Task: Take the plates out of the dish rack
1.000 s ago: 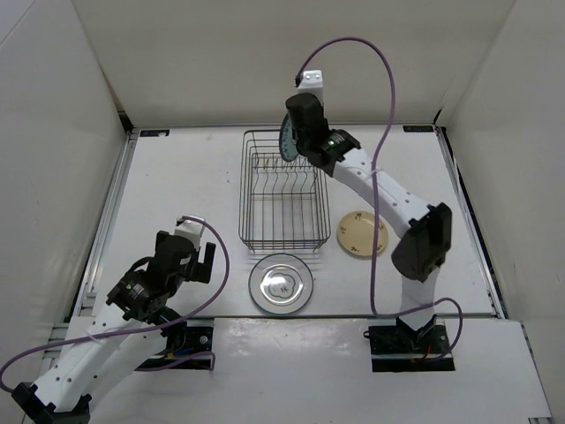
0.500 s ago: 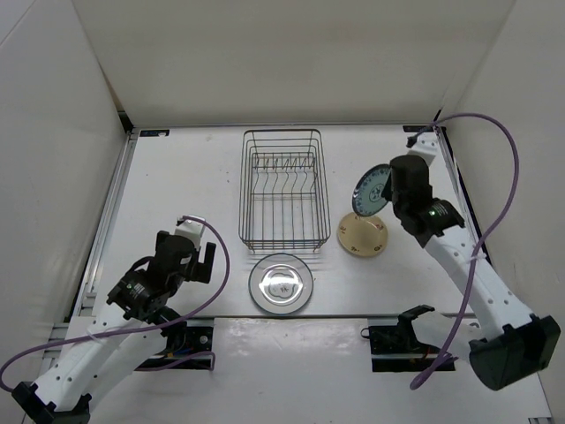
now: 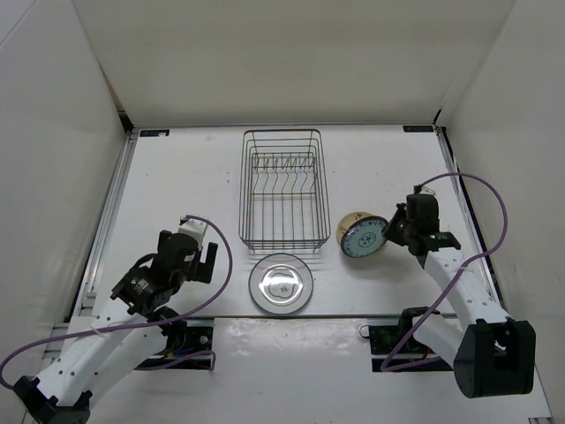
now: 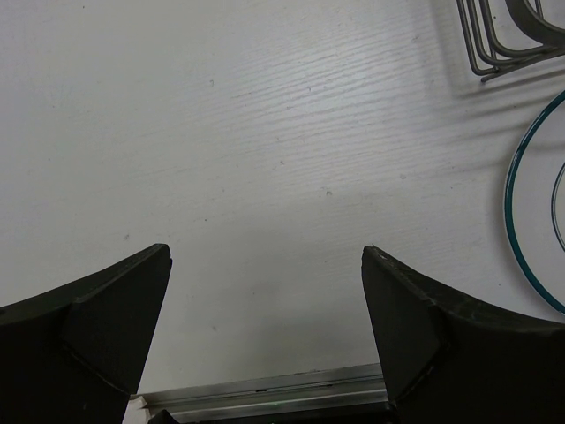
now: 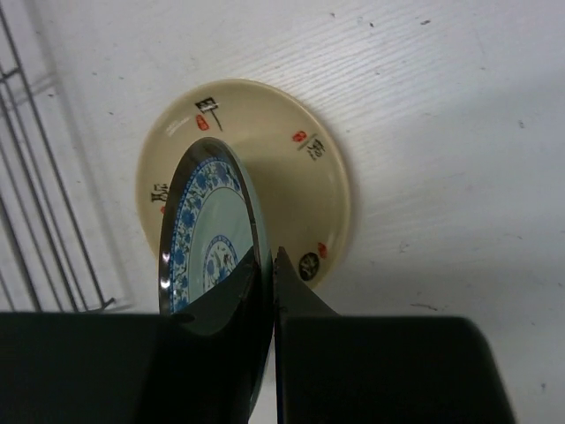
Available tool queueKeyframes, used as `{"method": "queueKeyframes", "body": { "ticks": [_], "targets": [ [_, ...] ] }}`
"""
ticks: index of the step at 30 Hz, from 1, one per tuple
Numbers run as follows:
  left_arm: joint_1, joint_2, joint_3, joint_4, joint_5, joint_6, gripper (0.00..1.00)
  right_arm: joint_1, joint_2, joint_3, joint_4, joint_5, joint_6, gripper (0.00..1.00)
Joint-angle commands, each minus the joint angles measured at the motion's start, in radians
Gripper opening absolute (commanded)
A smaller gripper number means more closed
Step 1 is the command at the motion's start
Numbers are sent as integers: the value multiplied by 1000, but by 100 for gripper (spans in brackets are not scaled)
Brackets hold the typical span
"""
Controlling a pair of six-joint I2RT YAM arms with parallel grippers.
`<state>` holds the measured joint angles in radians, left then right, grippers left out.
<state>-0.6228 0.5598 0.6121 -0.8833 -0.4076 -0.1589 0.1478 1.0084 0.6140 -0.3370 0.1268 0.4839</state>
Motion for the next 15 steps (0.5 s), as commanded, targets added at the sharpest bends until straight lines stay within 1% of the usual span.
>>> {"method": "queueKeyframes", "body": {
  "ticks": [1,3,4,10,11,12,13,14,15],
  "targets": [
    [5,11,5,-3,-10,-7,100,-51,-1,-13,148,-182,50,0],
    [5,11,3,-2,-10,-7,100,-72,16,-36,185,-200,58,1],
    [0,9,3,-5,-10,-5,100,-88,31,-51,193,-214,61,3],
    [5,17,3,-2,-8,-5,100,-137,55,-97,230,-239,70,30],
    [3,18,5,0,-8,-4,100,-136,56,-100,231,-237,65,35],
    [5,22,5,-5,-8,-5,100,-137,56,-100,230,-239,65,48],
    [3,22,6,-2,-7,-5,100,-166,61,-100,224,-240,65,53],
    [5,22,5,-2,-8,-4,100,-169,68,-93,214,-236,59,59],
    [5,20,6,-5,-10,-2,100,-169,67,-77,178,-234,56,68]
  ]
}}
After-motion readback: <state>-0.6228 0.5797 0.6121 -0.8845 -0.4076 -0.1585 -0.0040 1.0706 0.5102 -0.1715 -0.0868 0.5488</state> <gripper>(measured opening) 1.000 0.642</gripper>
